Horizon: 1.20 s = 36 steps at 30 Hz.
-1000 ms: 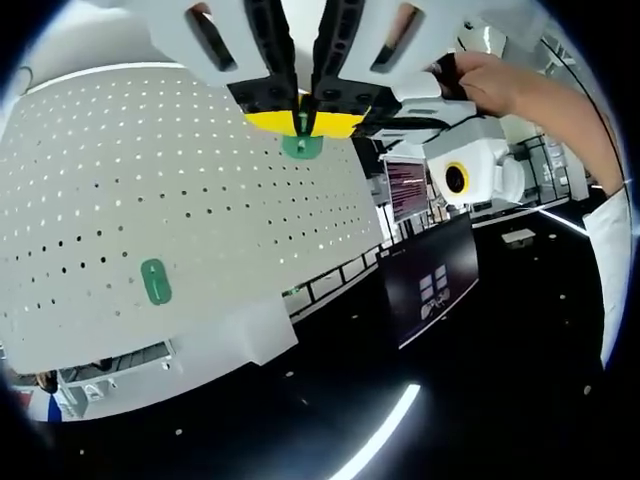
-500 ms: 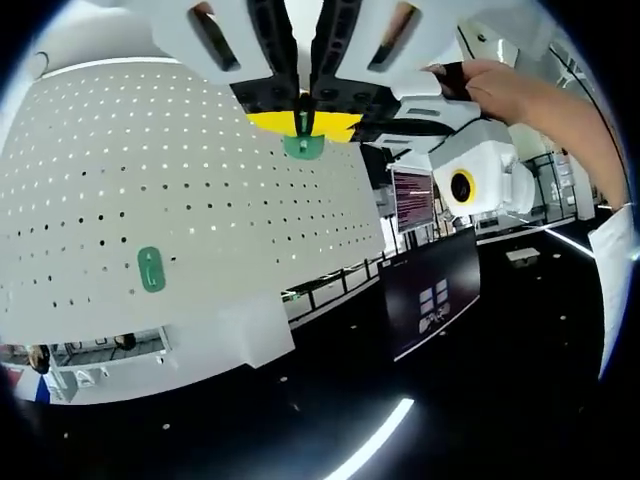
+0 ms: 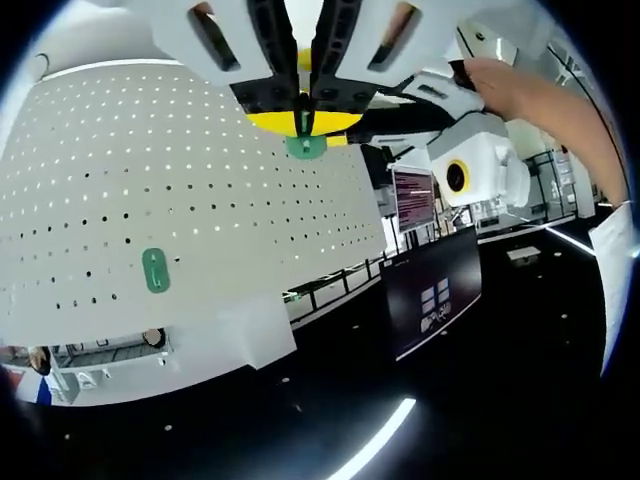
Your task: Insert the hook assembly into the mounting plate slot until the hook locks in place.
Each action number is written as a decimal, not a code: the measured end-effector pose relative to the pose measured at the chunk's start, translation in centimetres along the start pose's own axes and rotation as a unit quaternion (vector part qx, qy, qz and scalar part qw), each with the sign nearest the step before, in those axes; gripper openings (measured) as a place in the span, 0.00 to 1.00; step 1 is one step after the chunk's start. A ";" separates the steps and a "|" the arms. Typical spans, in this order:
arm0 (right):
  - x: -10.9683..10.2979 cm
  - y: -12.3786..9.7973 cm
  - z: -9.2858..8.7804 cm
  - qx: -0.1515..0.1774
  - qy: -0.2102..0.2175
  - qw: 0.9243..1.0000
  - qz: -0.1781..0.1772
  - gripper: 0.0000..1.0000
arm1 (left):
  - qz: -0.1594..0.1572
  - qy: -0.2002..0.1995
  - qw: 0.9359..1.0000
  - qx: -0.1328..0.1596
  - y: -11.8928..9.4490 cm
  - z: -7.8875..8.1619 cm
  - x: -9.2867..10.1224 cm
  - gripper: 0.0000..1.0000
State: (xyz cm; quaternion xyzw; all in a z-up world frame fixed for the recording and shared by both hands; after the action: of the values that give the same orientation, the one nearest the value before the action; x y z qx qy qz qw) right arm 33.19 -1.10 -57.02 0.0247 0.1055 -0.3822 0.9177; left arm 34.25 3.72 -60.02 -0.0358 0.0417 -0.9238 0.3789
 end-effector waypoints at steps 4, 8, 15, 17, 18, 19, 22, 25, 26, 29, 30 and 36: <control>0.0 0.0 0.1 0.001 0.003 1.000 0.001 0.00 | 0.019 -0.004 1.000 -0.005 0.1 -0.3 -0.6 0.88; -0.1 0.0 0.1 0.002 0.003 1.000 0.001 0.00 | 0.023 -0.002 1.000 -0.012 0.1 -0.5 -0.7 0.94; 0.3 -0.2 0.5 -0.005 -0.031 0.999 -0.016 0.00 | 0.026 0.000 1.000 -0.009 -0.1 -0.5 -0.7 0.93; 0.7 -0.5 0.8 -0.024 -0.100 0.994 -0.041 0.00 | 0.027 0.005 1.000 -0.010 -0.1 -0.5 -0.7 0.92; 0.5 -0.4 0.8 -0.033 -0.133 0.990 -0.042 0.00 | 0.026 0.005 1.000 -0.011 -0.1 -0.6 -0.7 0.91; 0.6 -0.5 0.8 -0.035 -0.143 0.988 -0.050 0.00 | 0.025 0.005 1.000 -0.011 -0.1 -0.6 -0.7 0.91; 0.6 -0.5 1.0 -0.034 -0.149 0.987 -0.053 0.00 | 0.027 0.004 1.000 -0.012 -0.2 -0.6 -0.7 0.91; 0.8 -0.6 1.1 -0.033 -0.148 0.987 -0.055 0.00 | 0.029 0.005 1.000 -0.011 -0.3 -0.6 -0.7 0.91; 0.8 -0.6 1.1 -0.032 -0.148 0.987 -0.056 0.00 | 0.029 0.005 0.999 -0.011 -0.3 -0.6 -0.7 0.91; 1.2 -0.7 1.5 -0.025 -0.140 0.988 -0.065 0.00 | 0.033 0.005 0.999 -0.009 -0.5 -0.6 -0.8 0.90; 1.4 -0.8 1.6 -0.024 -0.138 0.988 -0.067 0.00 | 0.035 0.006 0.999 -0.008 -0.6 -0.6 -0.9 0.91; 4.6 -1.9 2.6 -0.014 -0.108 0.986 -0.126 0.00 | 0.050 0.015 0.999 -0.009 -1.7 -1.1 -1.4 0.90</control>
State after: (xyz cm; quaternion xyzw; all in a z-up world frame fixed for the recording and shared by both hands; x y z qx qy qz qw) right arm 35.49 -5.95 -55.40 -0.0434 0.0139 -0.4936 0.8685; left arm 33.96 5.92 -61.03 -0.0227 0.0575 -0.9037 0.4236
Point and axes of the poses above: the point that each gripper's makers call its tool centre point, and the gripper's own axes: y roughly forward along the fingers, x roughly to its right, z roughly out of its top, the point moved 3 cm from there along -y, roughly backward along the fingers, and after that the axes turned 3 degrees about z, right-handed, at the moved point
